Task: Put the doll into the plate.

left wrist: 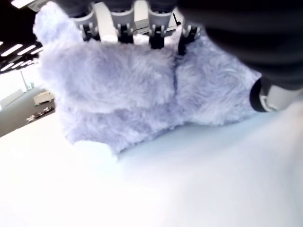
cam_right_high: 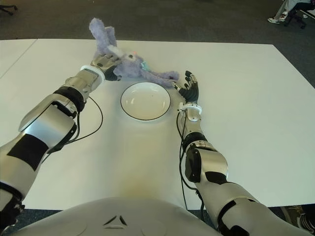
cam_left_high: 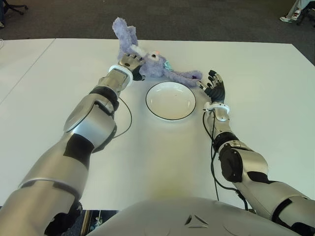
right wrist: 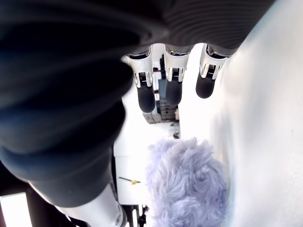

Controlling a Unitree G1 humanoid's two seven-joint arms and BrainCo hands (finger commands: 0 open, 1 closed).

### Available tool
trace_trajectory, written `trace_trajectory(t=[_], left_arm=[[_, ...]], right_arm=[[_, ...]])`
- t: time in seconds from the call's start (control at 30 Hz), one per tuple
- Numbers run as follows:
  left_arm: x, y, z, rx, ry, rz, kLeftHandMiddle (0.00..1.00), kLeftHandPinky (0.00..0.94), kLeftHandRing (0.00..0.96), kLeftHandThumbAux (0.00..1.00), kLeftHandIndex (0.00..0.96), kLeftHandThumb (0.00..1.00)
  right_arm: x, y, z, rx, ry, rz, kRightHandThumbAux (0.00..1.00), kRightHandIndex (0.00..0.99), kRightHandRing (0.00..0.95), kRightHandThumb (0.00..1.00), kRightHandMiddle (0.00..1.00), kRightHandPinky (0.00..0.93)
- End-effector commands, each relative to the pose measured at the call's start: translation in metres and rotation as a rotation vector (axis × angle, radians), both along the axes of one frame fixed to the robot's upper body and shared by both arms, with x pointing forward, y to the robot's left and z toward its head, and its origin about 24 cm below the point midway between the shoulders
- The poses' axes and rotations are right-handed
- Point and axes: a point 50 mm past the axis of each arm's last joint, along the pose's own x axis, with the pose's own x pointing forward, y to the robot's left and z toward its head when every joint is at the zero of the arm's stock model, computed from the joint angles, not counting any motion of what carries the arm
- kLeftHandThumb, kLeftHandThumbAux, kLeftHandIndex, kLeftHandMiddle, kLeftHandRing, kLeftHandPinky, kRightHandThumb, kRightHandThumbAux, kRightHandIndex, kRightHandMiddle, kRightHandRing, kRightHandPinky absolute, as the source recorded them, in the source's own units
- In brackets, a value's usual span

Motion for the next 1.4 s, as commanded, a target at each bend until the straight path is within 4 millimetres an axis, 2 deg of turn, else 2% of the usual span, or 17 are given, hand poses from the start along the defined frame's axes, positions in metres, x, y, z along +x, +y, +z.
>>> trace_trajectory(t=[0.03, 0.47, 0.53, 0.57, 0.63, 0.67, 0.77, 0.8, 0.9, 0.93, 1.0, 1.03, 1.1, 1.13, 1.23, 1.27, 1.4], left_arm=[[-0.013, 0.007, -0.030, -0.003, 0.145, 0.062, 0.000, 0.000, 0.010, 0.326, 0.000, 0.343], [-0.016, 0.025, -0.035, 0.108, 0.135, 0.068, 0.000, 0.000, 0.023, 0.333, 0.000, 0.345], [-0.017, 0.027, -0.037, 0.148, 0.122, 0.063, 0.000, 0.015, 0.041, 0.339, 0.000, 0.382], [-0.018, 0.028, -0.038, 0.164, 0.110, 0.059, 0.000, 0.138, 0.147, 0.359, 0.000, 0.443], [-0.019, 0.028, -0.040, 0.175, 0.097, 0.055, 0.064, 0.412, 0.329, 0.385, 0.000, 0.568], [-0.019, 0.027, -0.040, 0.176, 0.091, 0.054, 0.071, 0.442, 0.349, 0.387, 0.000, 0.582], [-0.019, 0.026, -0.039, 0.162, 0.064, 0.046, 0.159, 0.455, 0.369, 0.382, 0.031, 0.686], [-0.019, 0.025, -0.040, 0.159, 0.059, 0.042, 0.197, 0.440, 0.379, 0.385, 0.068, 0.720], [-0.018, 0.022, -0.038, 0.153, 0.044, 0.030, 0.214, 0.432, 0.381, 0.387, 0.089, 0.739], [-0.017, 0.021, -0.037, 0.150, 0.039, 0.026, 0.236, 0.456, 0.397, 0.430, 0.113, 0.857], [-0.017, 0.020, -0.036, 0.148, 0.034, 0.026, 0.243, 0.463, 0.402, 0.441, 0.120, 0.894], [-0.017, 0.022, -0.036, 0.150, 0.032, 0.030, 0.260, 0.478, 0.377, 0.629, 0.126, 0.973], [-0.017, 0.024, -0.036, 0.152, 0.023, 0.041, 0.318, 0.489, 0.372, 0.684, 0.163, 0.996], [-0.017, 0.025, -0.036, 0.153, 0.017, 0.045, 0.348, 0.507, 0.420, 0.677, 0.246, 0.999], [-0.021, 0.046, -0.039, 0.179, -0.001, 0.089, 0.425, 0.529, 0.467, 0.669, 0.327, 1.000], [-0.022, 0.050, -0.039, 0.184, -0.004, 0.096, 0.430, 0.522, 0.497, 0.666, 0.338, 1.000], [-0.026, 0.059, -0.043, 0.207, -0.023, 0.110, 0.433, 0.509, 0.512, 0.661, 0.376, 1.000]], right_arm=[[-0.091, 0.009, -0.107, 0.106, 0.495, -0.026, 0.913, 0.182, 0.092, 0.259, 0.136, 0.067], [-0.091, 0.007, -0.106, 0.123, 0.489, -0.037, 0.912, 0.194, 0.093, 0.288, 0.143, 0.062], [-0.091, 0.007, -0.107, 0.133, 0.488, -0.042, 0.915, 0.205, 0.097, 0.311, 0.148, 0.069], [-0.091, 0.007, -0.107, 0.138, 0.488, -0.045, 0.916, 0.209, 0.098, 0.319, 0.150, 0.068], [-0.091, 0.006, -0.107, 0.142, 0.488, -0.047, 0.915, 0.213, 0.098, 0.333, 0.151, 0.064], [-0.091, 0.006, -0.107, 0.142, 0.489, -0.047, 0.914, 0.213, 0.098, 0.336, 0.152, 0.064], [-0.091, 0.006, -0.106, 0.141, 0.491, -0.046, 0.912, 0.213, 0.102, 0.340, 0.154, 0.071], [-0.091, 0.006, -0.106, 0.141, 0.491, -0.045, 0.912, 0.214, 0.103, 0.343, 0.156, 0.068], [-0.090, 0.006, -0.106, 0.138, 0.489, -0.044, 0.912, 0.215, 0.103, 0.347, 0.156, 0.067], [-0.090, 0.006, -0.106, 0.137, 0.489, -0.044, 0.912, 0.217, 0.103, 0.349, 0.157, 0.065], [-0.090, 0.006, -0.106, 0.136, 0.488, -0.043, 0.911, 0.217, 0.103, 0.353, 0.157, 0.065], [-0.090, 0.006, -0.106, 0.135, 0.485, -0.044, 0.911, 0.218, 0.103, 0.356, 0.157, 0.065], [-0.090, 0.006, -0.105, 0.134, 0.478, -0.045, 0.909, 0.219, 0.102, 0.370, 0.158, 0.067], [-0.090, 0.006, -0.105, 0.134, 0.475, -0.047, 0.907, 0.221, 0.102, 0.382, 0.159, 0.067], [-0.090, 0.006, -0.105, 0.131, 0.475, -0.050, 0.907, 0.228, 0.104, 0.404, 0.162, 0.069], [-0.090, 0.006, -0.105, 0.130, 0.475, -0.050, 0.906, 0.230, 0.104, 0.407, 0.162, 0.068], [-0.090, 0.006, -0.105, 0.125, 0.477, -0.050, 0.904, 0.236, 0.105, 0.415, 0.163, 0.069]])
